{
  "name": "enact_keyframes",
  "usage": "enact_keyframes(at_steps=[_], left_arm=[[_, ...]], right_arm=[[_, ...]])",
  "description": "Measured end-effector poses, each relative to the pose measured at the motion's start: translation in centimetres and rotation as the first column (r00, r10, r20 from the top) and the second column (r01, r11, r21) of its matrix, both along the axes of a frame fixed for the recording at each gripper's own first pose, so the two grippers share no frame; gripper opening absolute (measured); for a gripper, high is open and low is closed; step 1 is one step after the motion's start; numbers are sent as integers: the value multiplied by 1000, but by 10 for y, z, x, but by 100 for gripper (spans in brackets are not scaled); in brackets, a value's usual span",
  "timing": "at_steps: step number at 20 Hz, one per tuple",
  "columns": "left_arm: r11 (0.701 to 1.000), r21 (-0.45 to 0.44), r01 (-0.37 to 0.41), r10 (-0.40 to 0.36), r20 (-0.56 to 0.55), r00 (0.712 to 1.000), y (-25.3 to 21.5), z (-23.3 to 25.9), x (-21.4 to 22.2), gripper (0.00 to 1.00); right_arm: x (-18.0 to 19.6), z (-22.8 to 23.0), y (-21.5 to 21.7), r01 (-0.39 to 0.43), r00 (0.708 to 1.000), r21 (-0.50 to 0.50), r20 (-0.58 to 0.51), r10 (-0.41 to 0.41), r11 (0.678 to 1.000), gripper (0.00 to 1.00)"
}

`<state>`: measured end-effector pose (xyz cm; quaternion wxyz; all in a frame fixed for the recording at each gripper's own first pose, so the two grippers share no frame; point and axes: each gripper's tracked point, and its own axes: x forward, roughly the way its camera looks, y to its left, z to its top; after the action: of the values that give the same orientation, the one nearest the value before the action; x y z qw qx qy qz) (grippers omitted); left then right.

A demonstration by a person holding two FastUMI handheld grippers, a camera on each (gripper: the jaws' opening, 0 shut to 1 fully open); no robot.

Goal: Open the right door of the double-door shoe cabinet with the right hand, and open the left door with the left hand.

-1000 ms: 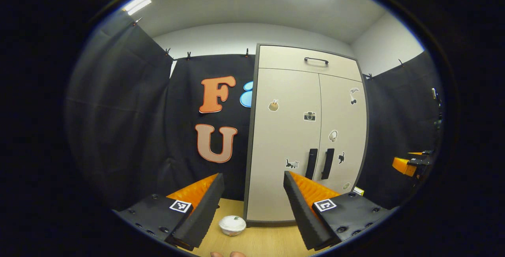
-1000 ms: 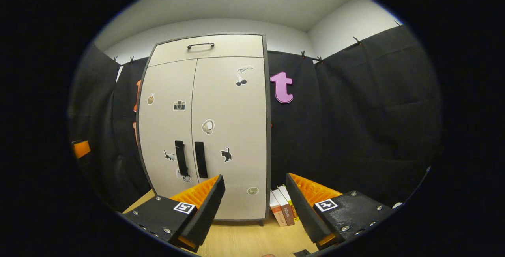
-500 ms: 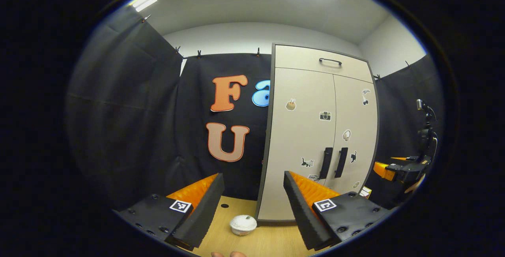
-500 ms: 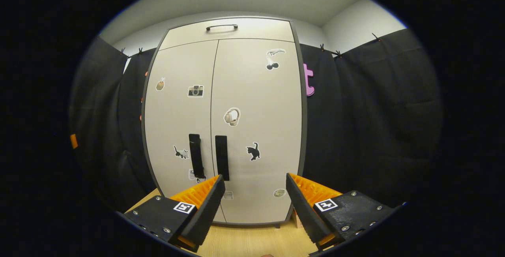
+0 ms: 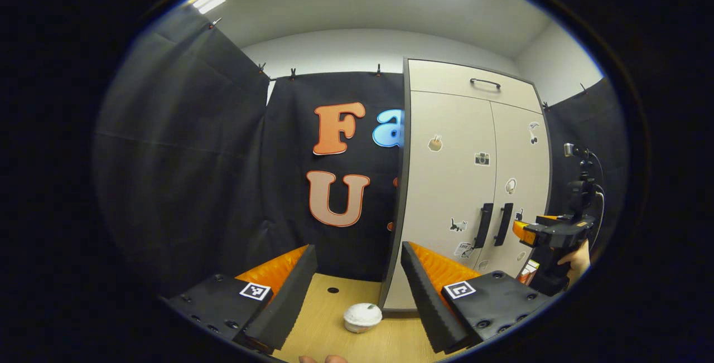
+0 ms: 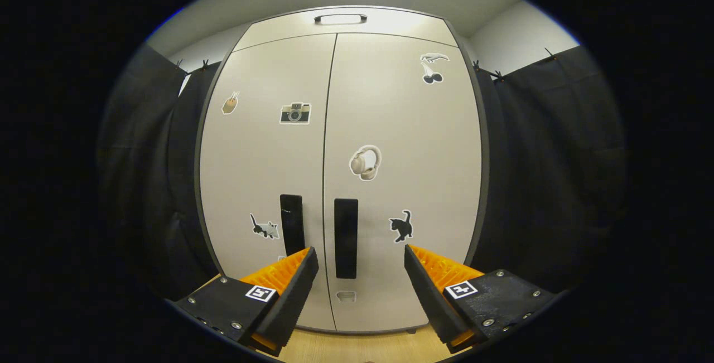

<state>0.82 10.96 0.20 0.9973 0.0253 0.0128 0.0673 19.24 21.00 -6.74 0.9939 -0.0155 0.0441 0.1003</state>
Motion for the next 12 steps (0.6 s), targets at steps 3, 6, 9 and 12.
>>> enact_keyframes(at_steps=[3,6,9,12], left_arm=[[1000,3,-16,16,-7,1000,11,-2,0,97],[1000,-2,-30,30,-4,1000,21,0,1,97],[999,-5,-48,48,-2,999,29,-1,0,97],[998,5,-60,60,-3,998,33,0,-2,97]], right_arm=[[25,-7,10,-3,1000,1,-5,3,1000,94],[49,-18,16,5,1000,-10,-25,-5,1000,90],[65,-31,18,13,998,2,-64,-13,1000,82],[74,-37,21,7,997,2,-74,-6,1000,71]])
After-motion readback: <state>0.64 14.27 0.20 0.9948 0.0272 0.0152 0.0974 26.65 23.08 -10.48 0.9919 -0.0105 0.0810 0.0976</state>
